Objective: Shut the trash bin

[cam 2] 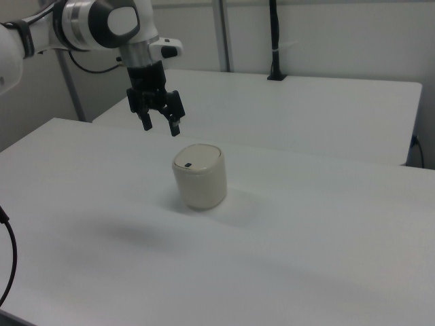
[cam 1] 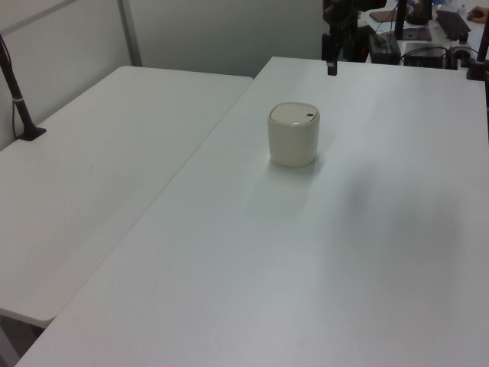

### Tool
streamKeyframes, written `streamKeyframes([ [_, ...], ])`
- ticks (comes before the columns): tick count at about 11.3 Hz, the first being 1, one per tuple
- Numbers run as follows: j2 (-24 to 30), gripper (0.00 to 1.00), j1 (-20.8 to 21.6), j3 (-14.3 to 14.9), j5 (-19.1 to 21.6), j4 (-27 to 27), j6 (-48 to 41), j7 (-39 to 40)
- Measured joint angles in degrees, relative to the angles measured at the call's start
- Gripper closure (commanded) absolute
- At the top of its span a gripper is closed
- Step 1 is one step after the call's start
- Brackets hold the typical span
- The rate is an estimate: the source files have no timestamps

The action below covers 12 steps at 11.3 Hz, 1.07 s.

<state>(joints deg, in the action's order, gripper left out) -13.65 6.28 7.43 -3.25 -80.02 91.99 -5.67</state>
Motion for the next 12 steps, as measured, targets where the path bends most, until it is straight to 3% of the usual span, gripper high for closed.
streamKeyframes([
  [4, -0.5, 0.0, 1.1, -0.7, 0.1, -0.4, -4.5, 0.0],
  [12, 0.0, 0.0, 1.4, -0.3, 0.1, -0.3, -5.0, 0.0],
])
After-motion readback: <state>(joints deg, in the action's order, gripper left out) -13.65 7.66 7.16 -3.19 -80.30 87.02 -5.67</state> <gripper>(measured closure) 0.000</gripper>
